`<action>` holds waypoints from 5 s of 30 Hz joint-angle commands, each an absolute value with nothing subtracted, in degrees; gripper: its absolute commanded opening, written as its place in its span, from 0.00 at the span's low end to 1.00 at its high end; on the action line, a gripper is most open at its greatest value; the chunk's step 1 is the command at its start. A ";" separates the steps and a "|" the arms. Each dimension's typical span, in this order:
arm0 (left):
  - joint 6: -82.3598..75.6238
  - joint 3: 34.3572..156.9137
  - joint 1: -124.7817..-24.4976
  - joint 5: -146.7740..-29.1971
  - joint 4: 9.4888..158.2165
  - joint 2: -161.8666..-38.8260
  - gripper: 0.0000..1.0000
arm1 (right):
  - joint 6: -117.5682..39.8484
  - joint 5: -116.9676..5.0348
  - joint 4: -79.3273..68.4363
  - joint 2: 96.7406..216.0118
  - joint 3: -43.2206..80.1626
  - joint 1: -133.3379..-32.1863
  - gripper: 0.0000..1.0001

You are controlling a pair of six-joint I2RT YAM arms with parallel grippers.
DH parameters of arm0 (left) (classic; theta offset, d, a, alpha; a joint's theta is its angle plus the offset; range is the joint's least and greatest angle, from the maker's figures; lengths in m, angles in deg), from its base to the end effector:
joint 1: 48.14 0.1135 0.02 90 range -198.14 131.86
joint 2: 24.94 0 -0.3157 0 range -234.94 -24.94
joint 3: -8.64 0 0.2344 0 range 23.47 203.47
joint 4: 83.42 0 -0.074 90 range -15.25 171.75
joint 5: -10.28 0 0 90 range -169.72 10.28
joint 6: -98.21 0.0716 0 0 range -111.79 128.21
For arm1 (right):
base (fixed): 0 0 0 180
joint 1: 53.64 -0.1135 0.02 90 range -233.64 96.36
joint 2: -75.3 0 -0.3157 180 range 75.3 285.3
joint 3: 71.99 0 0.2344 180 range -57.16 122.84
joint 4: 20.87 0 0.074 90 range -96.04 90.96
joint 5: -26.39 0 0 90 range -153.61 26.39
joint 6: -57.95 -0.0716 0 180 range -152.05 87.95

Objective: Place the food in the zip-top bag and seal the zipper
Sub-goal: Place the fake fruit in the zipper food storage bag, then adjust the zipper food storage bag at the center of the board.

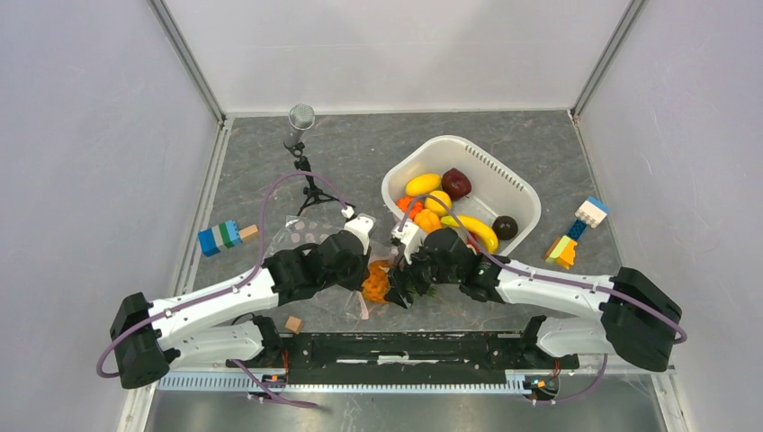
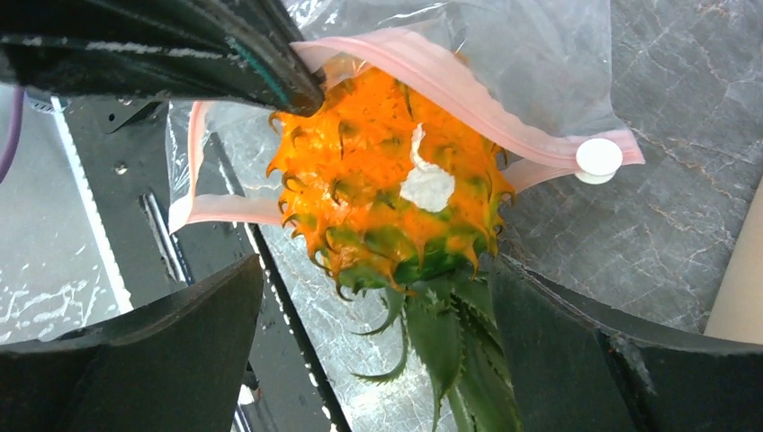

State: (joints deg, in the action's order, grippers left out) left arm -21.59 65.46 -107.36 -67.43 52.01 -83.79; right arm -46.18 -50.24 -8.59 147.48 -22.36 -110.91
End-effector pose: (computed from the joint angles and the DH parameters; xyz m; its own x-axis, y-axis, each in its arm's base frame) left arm 0.1103 -0.1553 0.2708 -0.7026 0.2307 -0.6731 0.4787 0.8532 -0.2073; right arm 0.1255 0.2258 0.2421 -0.5243 -0.3765 -0.7638 -0.8178 0.4726 0.3285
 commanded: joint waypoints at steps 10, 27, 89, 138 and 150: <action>-20.89 66.92 -107.41 -70.40 53.84 -85.38 0.02 | -28.52 -46.79 -9.13 143.09 -29.04 -111.73 0.98; -19.14 68.06 -107.40 -69.22 52.58 -85.54 0.02 | -25.15 -53.52 -13.41 142.45 -32.44 -112.25 0.37; -31.90 70.99 -107.97 -71.15 60.06 -76.66 0.02 | -73.50 -65.75 -27.89 142.79 -21.62 -111.27 0.00; -34.51 74.24 -106.78 -51.75 59.16 -64.25 0.02 | -65.14 -84.79 -8.29 124.86 -20.57 -120.06 0.72; -33.01 74.45 -106.80 -52.94 57.97 -63.72 0.02 | -65.56 -67.27 -15.42 134.56 -15.17 -110.93 0.71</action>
State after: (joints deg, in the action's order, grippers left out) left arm -33.94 73.03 -106.99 -53.31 55.77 -64.56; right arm -64.60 -74.00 -10.10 135.22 -18.60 -112.90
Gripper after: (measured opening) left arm 0.040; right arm 0.702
